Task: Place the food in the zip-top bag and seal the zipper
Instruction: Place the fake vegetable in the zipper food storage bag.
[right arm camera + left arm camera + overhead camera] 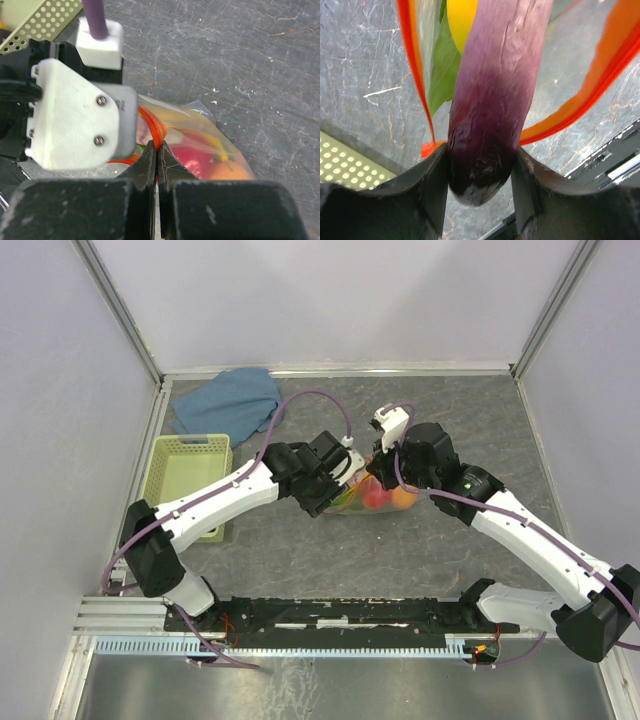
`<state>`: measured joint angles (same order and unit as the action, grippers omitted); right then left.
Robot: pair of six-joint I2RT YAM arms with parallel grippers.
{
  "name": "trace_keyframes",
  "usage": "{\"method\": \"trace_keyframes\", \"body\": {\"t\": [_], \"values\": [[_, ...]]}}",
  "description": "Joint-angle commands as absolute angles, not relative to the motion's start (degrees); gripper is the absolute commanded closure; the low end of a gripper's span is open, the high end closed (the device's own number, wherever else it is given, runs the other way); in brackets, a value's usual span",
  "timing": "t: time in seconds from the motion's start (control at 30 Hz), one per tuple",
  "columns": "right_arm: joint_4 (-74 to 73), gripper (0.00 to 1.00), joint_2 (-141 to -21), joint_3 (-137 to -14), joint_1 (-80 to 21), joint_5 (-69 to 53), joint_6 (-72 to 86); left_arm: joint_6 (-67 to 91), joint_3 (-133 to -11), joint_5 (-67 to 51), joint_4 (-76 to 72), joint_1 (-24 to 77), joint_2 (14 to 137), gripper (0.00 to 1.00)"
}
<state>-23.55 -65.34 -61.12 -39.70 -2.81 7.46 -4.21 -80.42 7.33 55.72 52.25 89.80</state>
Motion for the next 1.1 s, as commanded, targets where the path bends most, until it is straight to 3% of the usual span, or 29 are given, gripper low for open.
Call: {"method": "trace_keyframes", "body": {"t": [0.0,0.2,0.6,0.87,1.07], "values": [[-17.03,0.99,-63.92,-60.95,-39.69,-6.36,8.87,-7.72,-84.59,9.41,53.99,53.89,91.54,0.67],[-15.16,0.98,-63.79,-59.68,-39.70,-8.25,9.93,-7.88,-84.81,13.66,49.41,54.36,92.84,0.59],[-15.56,0.98,-63.54,-59.04,-39.69,-6.13,9.82,-4.65,-76.98,13.97,39.78,54.40,87.15,0.31],[-15.64,0.98,-63.40,-58.95,-39.71,-5.65,10.02,0.78,-73.81,15.38,37.84,54.40,81.69,0.21],[-15.80,0.98,-63.51,-59.07,-39.64,-5.45,10.20,12.49,-70.01,17.62,37.80,54.31,74.81,0.20]]}}
